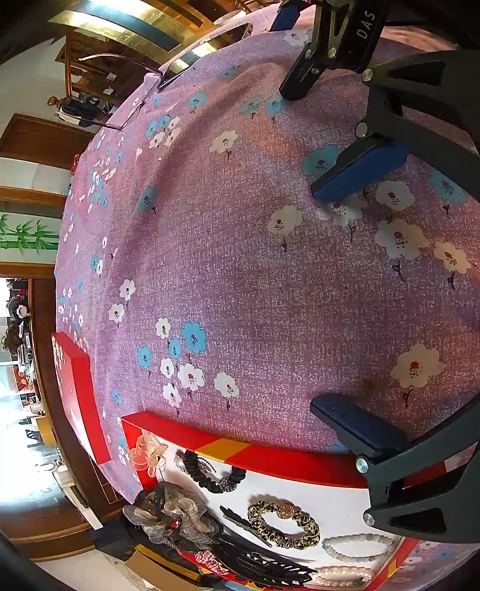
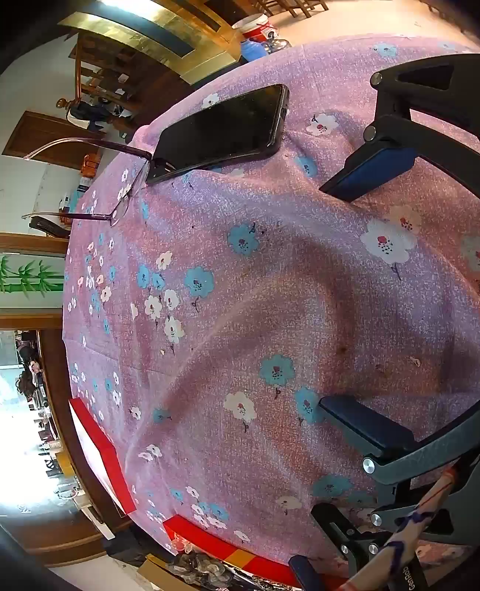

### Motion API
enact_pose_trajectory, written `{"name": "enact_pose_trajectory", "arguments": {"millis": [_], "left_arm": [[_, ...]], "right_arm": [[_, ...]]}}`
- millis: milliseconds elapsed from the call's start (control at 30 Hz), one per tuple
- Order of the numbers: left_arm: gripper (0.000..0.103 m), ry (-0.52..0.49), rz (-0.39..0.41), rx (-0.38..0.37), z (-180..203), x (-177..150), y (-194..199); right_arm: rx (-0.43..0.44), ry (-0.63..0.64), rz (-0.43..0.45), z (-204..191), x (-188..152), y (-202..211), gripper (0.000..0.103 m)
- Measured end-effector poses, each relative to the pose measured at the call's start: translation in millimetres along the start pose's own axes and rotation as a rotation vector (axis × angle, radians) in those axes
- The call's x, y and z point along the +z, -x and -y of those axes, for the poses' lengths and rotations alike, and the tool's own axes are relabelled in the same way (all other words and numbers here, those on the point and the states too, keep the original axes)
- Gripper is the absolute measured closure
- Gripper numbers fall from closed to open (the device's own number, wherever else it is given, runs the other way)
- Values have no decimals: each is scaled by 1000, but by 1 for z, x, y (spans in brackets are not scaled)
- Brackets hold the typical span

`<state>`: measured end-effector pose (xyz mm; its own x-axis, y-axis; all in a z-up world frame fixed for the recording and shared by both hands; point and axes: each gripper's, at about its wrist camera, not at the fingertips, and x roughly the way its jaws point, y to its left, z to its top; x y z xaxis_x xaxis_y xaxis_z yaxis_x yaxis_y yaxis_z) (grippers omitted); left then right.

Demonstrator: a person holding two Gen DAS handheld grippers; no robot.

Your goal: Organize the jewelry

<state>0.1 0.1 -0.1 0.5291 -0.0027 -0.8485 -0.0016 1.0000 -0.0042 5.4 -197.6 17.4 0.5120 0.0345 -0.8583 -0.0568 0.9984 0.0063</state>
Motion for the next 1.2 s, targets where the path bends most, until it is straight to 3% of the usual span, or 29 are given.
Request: {"name": "enact_pose_trajectory", "arguments": {"millis": [1200], "left_arm": [[0, -3, 0, 4, 0, 0, 0]], "right_arm": [[-8, 5, 6, -1, 0, 0, 0]]}}
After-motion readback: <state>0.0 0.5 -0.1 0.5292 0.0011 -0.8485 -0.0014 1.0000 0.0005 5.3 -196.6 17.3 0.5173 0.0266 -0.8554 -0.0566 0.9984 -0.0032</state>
